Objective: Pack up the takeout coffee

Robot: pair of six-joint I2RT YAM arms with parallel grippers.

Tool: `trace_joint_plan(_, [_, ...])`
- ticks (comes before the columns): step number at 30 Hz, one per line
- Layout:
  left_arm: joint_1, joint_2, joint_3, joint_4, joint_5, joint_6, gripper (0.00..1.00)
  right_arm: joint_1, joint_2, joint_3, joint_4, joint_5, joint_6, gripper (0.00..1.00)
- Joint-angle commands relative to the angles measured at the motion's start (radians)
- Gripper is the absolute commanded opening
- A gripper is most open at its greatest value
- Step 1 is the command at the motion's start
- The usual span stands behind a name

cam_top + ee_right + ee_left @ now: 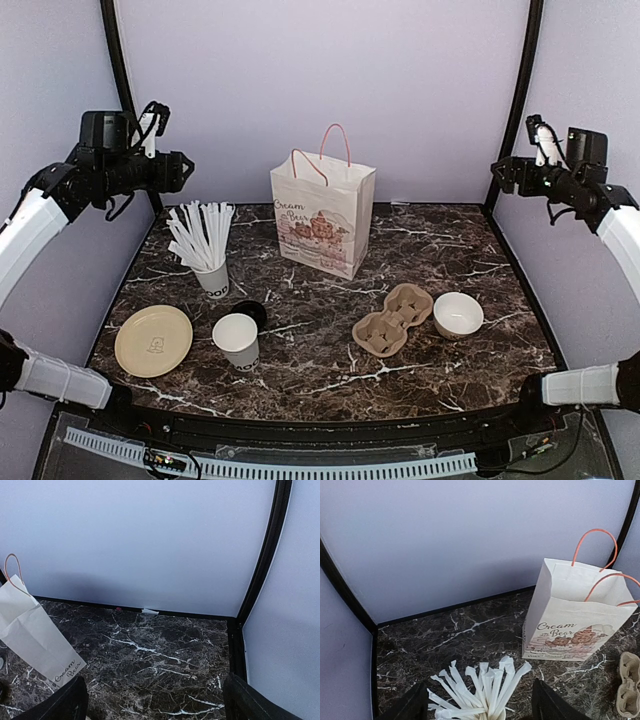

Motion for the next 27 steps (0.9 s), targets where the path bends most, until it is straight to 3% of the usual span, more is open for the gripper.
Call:
trace_joint_plan(1, [-0.018, -0.044, 0.074, -0.124, 0.207, -0.008, 0.73, -0.012, -0.042, -0.06, -0.014, -0.097, -0.096, 0.96])
trace_joint_plan(6, [-0.093, -0.058, 0.099, -0.235, 0.327, -0.005, 0.63, -0.011, -0.053, -0.18, 0.007, -0.256, -0.196, 0.96])
trace_joint_plan(12, [-0.254, -0.053, 0.108, -0.411, 0.35, -0.022, 0.42, 0.035, -0.025, -0.347, 0.083, -0.338, -0.294, 0.86])
trace_joint_plan(14, [-0.295, -0.045, 0.104, -0.477, 0.295, -0.037, 0.43, 0.042, -0.015, -0.384, 0.105, -0.367, -0.312, 0.84])
trace_joint_plan(20, [-0.351, -0.016, 0.056, -0.68, 0.154, -0.112, 0.57, 0.056, -0.005, -0.469, 0.148, -0.41, -0.36, 0.78])
trace_joint_plan(24, [-0.357, 0.004, -0.005, -0.715, 0.142, -0.137, 0.6, 0.058, -0.008, -0.499, 0.163, -0.426, -0.386, 0.76])
trace_joint_plan(27, [-0.359, 0.03, -0.062, -0.706, 0.188, -0.143, 0.58, 0.058, -0.01, -0.505, 0.171, -0.429, -0.391, 0.76])
